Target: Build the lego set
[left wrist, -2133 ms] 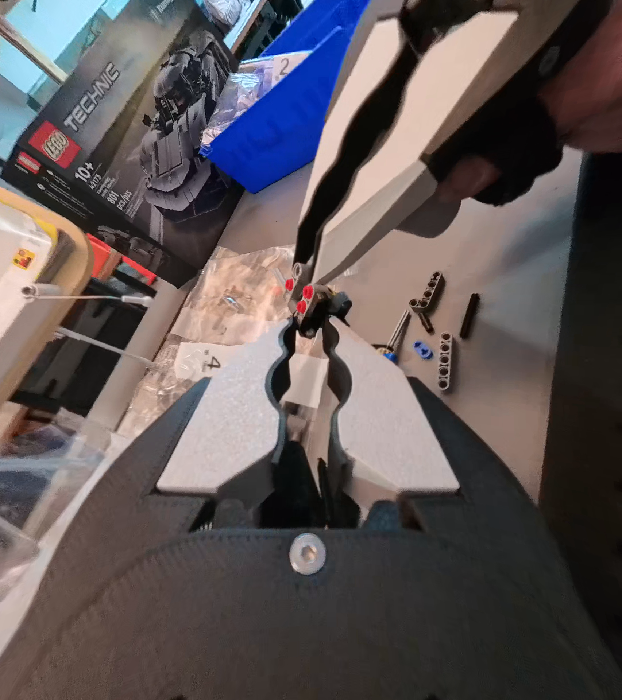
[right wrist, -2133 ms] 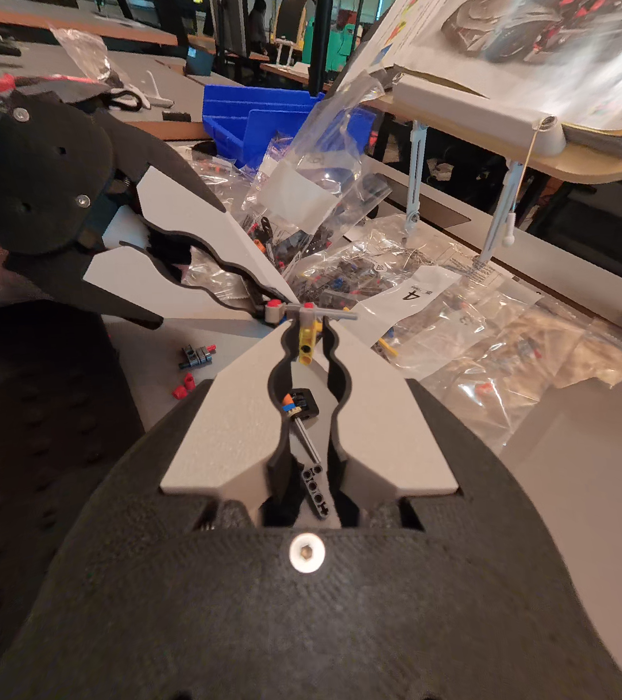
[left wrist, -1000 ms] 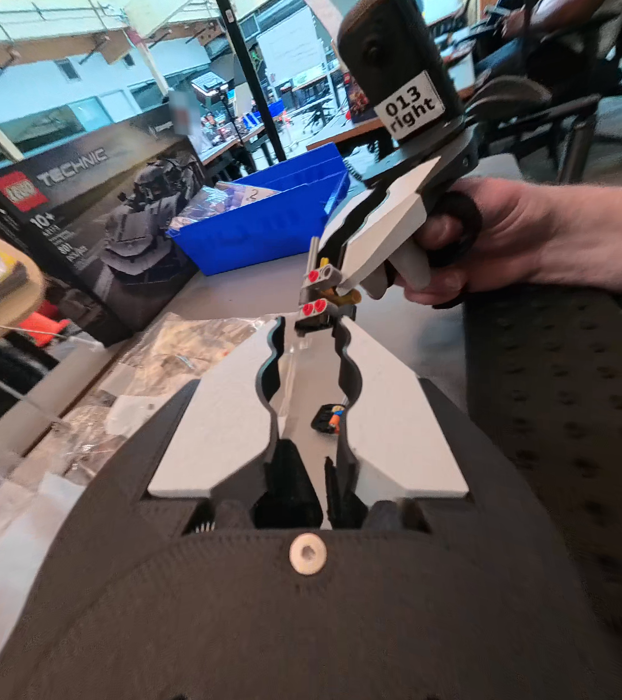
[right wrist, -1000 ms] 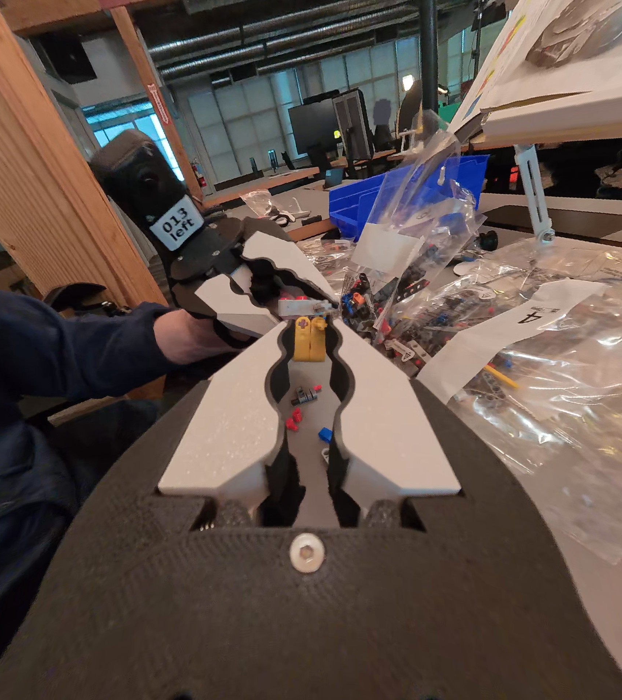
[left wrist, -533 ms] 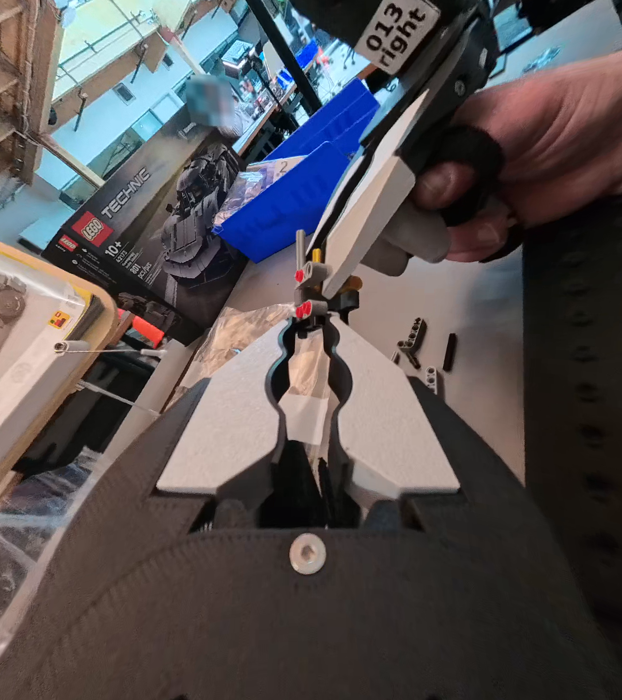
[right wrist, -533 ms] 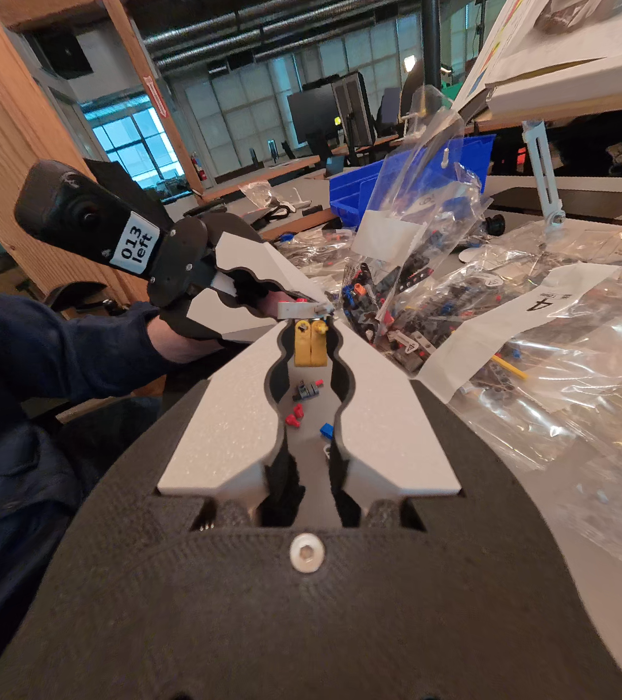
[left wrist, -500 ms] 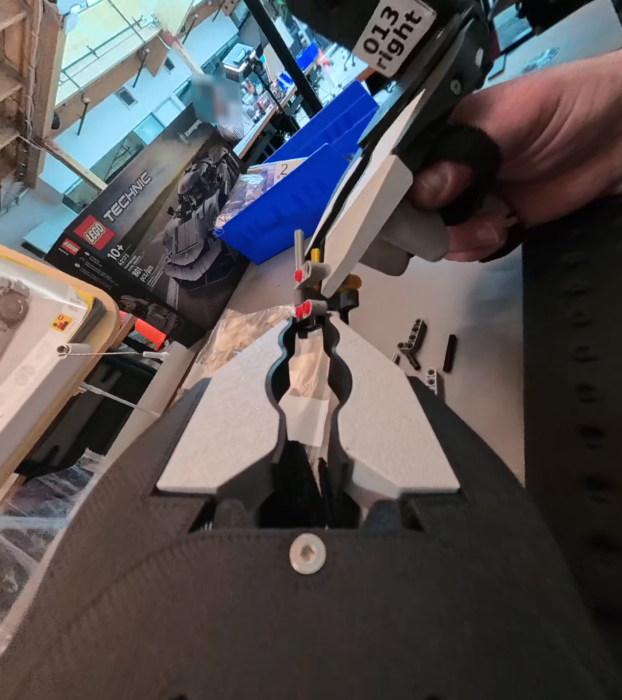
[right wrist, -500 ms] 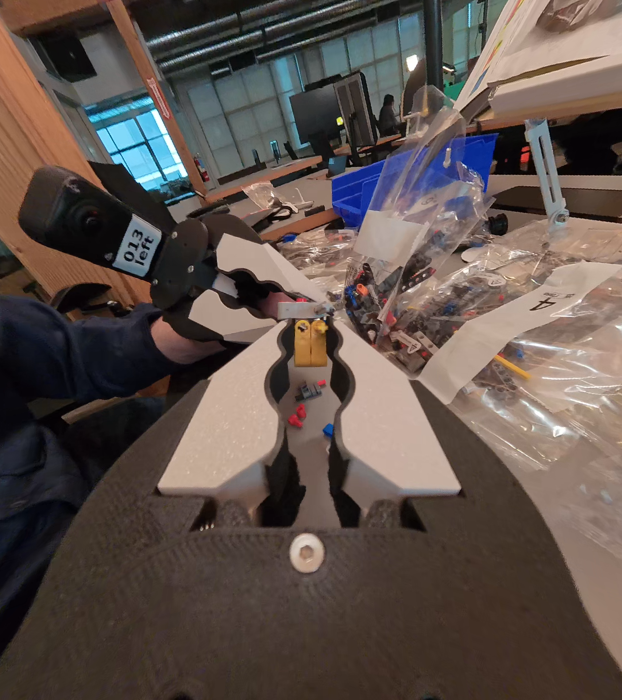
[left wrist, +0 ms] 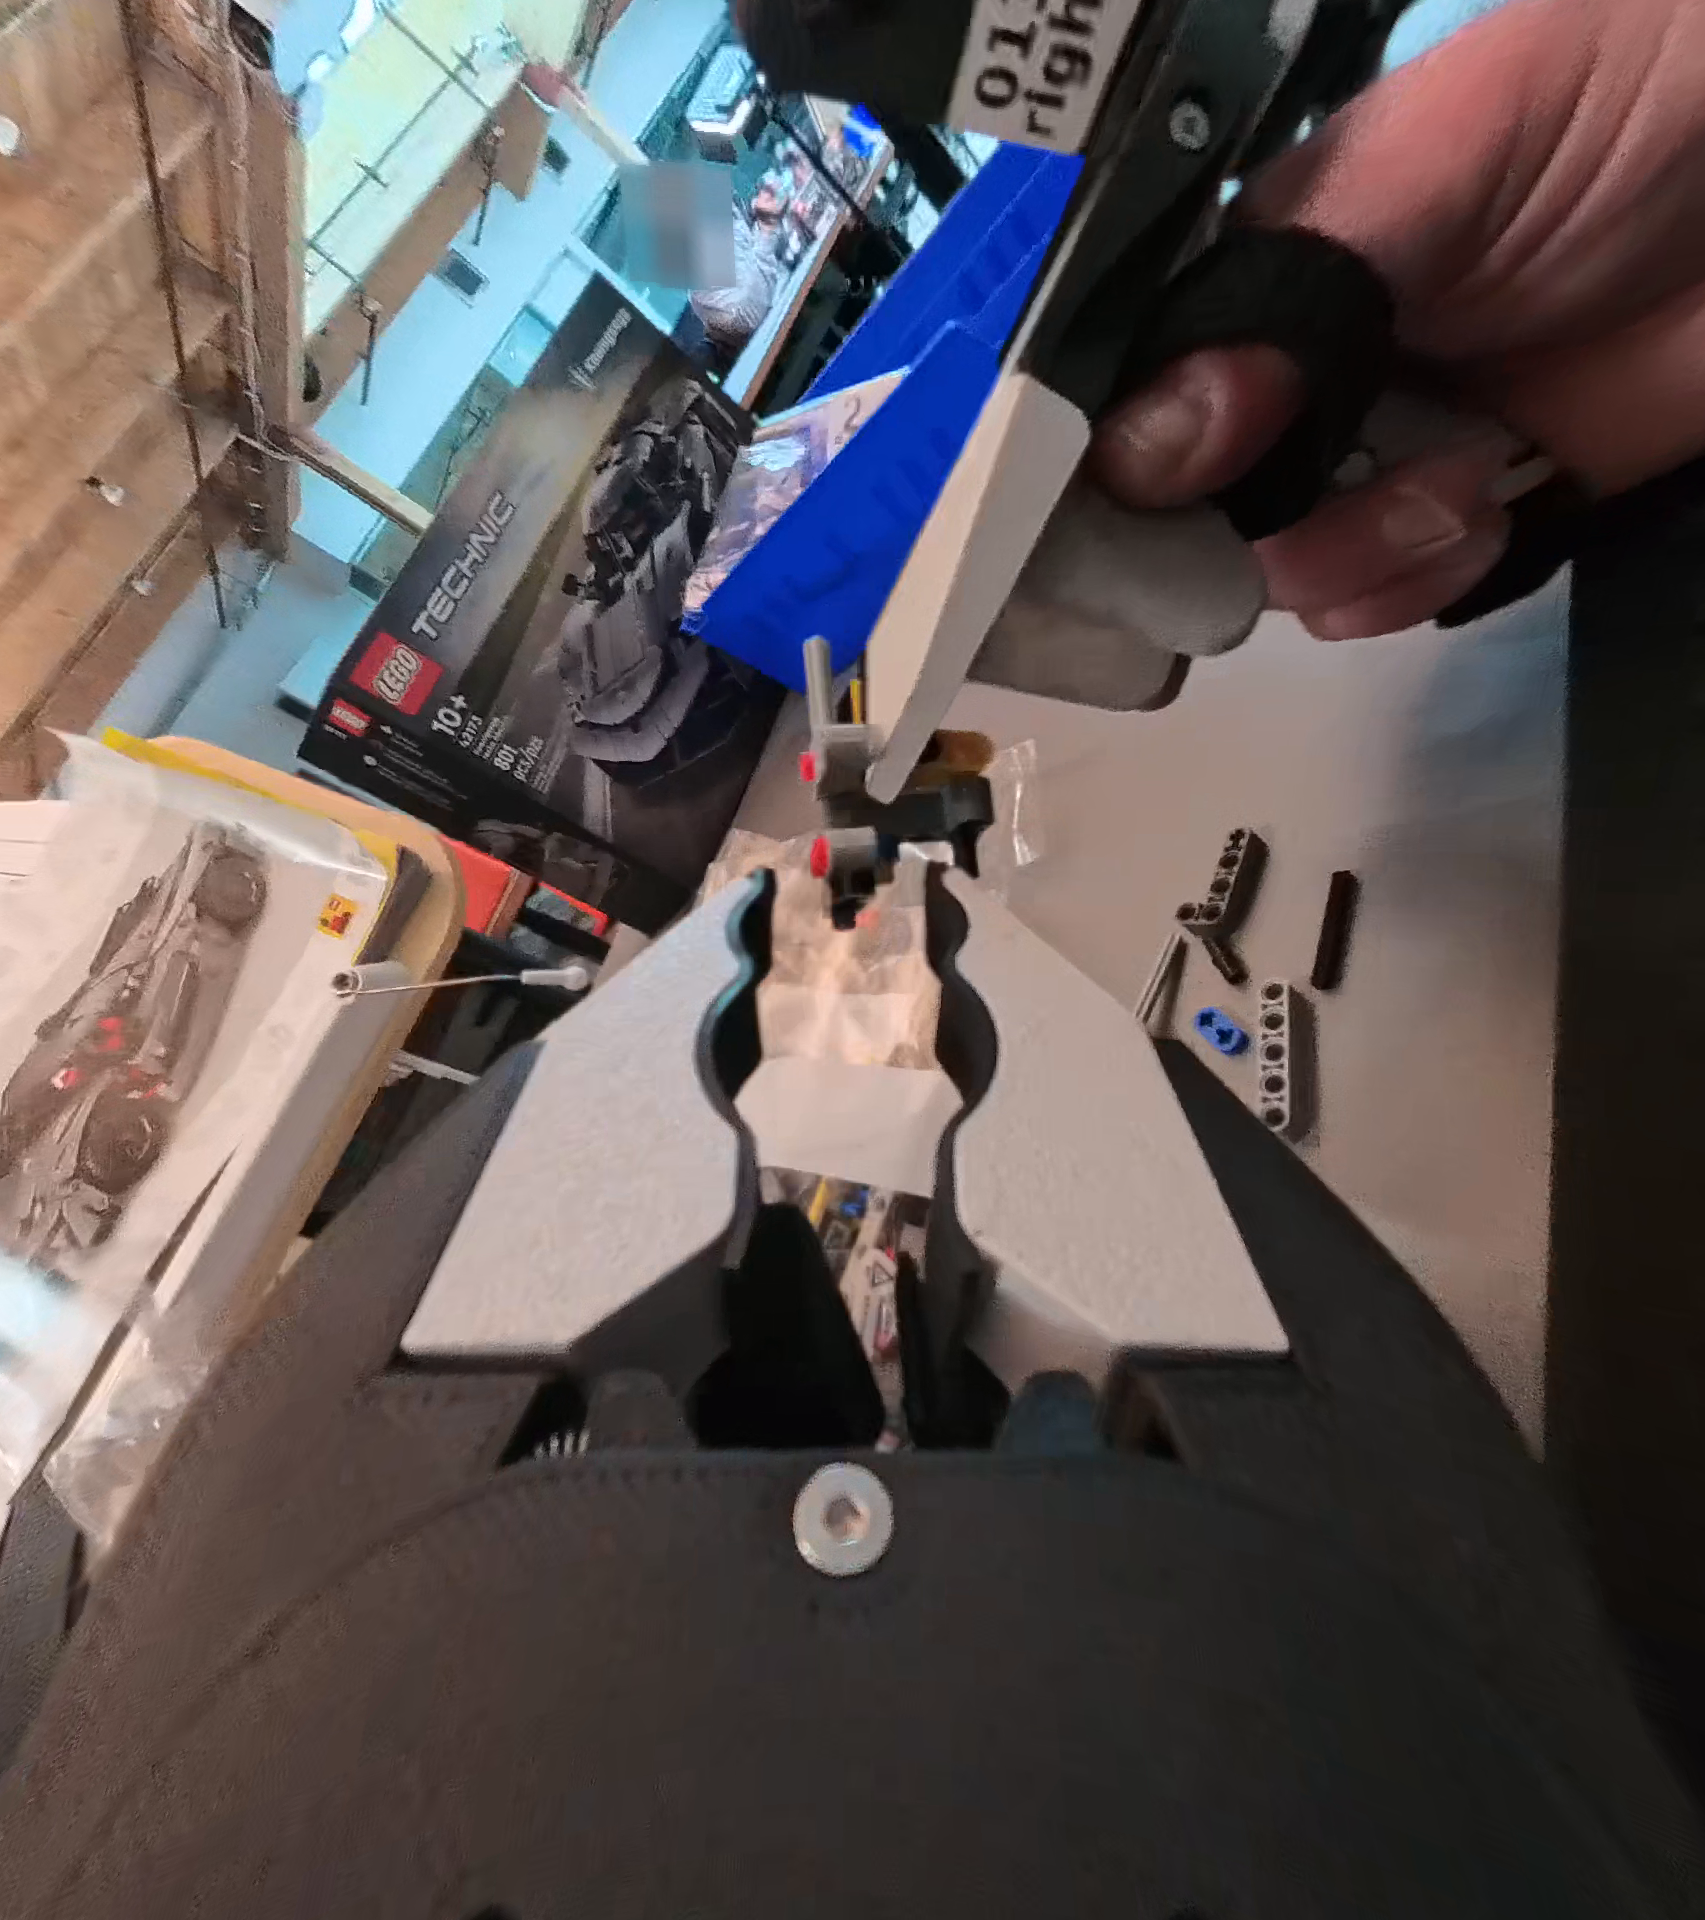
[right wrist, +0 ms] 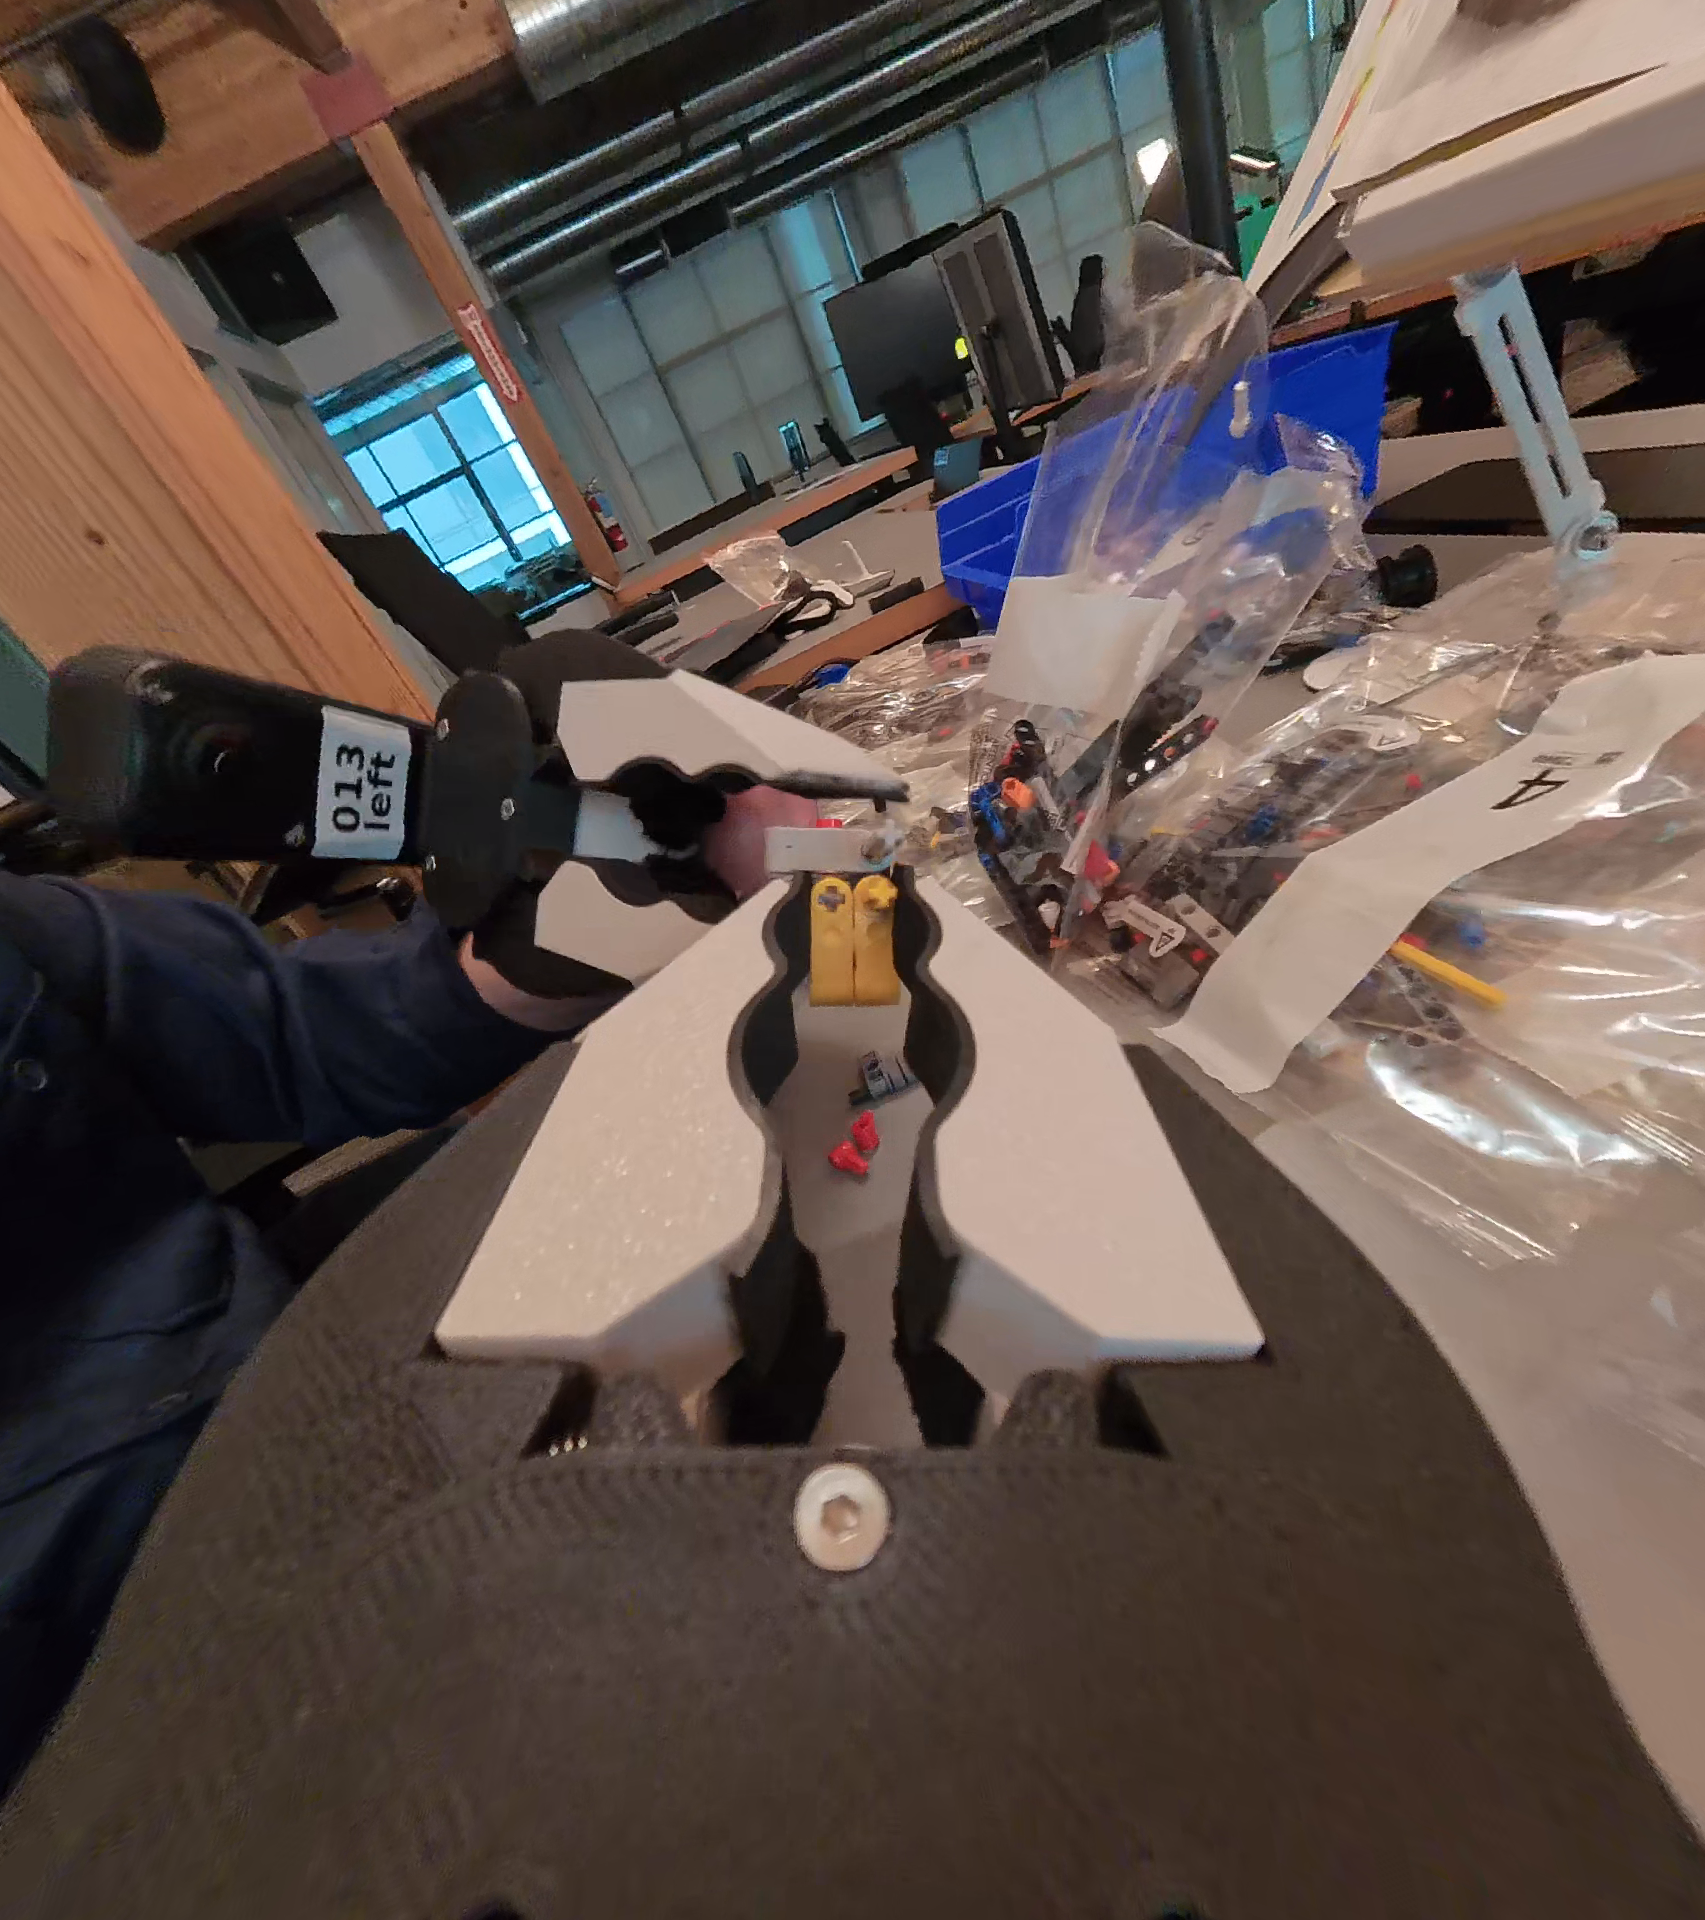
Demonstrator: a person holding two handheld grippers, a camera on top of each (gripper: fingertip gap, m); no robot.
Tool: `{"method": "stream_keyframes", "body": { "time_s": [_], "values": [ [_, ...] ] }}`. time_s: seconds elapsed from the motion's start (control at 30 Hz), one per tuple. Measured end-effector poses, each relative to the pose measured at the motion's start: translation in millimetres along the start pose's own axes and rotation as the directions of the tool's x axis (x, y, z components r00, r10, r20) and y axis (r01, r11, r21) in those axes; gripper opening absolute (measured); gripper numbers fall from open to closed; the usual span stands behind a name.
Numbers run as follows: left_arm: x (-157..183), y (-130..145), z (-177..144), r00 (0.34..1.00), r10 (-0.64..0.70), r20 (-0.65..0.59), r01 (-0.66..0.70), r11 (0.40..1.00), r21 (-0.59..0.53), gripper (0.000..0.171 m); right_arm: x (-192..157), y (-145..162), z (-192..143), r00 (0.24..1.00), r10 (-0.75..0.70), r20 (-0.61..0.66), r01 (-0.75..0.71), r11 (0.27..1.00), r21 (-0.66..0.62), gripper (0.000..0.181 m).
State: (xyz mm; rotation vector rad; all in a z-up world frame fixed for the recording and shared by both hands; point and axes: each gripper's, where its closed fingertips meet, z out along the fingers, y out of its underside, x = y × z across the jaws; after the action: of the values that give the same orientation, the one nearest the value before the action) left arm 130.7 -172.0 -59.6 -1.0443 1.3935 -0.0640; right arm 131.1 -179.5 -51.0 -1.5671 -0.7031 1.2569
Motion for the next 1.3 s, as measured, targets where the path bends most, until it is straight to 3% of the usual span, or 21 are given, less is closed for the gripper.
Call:
{"method": "stream_keyframes", "body": {
  "time_s": [0.03,0.33,0.57,0.63,0.77,1.3],
  "values": [
    [4,4,2,1.000,0.022,-0.012,-0.022,0.999,-0.029,0.015,0,1,1,1.000,0.004,0.004,-0.004,1.000,-0.007,0.013],
    [2,10,3,0.992,0.123,0.032,-0.119,0.987,-0.104,0.007,3,3,1,0.999,-0.018,-0.039,0.017,1.000,-0.023,0.013],
    [1,10,3,0.995,0.096,0.029,-0.093,0.992,-0.091,0.009,5,4,1,0.998,-0.025,-0.058,0.023,0.999,-0.033,0.013],
    [3,7,5,0.993,0.112,0.035,-0.108,0.990,-0.086,0.026,9,4,0,0.997,-0.018,-0.077,0.015,0.999,-0.034,0.013],
    [12,12,10,0.986,0.164,0.014,-0.161,0.978,-0.132,0.020,12,15,6,0.988,-0.091,-0.125,0.076,0.990,-0.116,0.013],
    [10,16,12,0.998,0.059,-0.004,-0.059,0.987,-0.151,0.014,11,11,4,0.979,-0.135,-0.156,0.120,0.988,-0.100,0.012]
  ]
}}
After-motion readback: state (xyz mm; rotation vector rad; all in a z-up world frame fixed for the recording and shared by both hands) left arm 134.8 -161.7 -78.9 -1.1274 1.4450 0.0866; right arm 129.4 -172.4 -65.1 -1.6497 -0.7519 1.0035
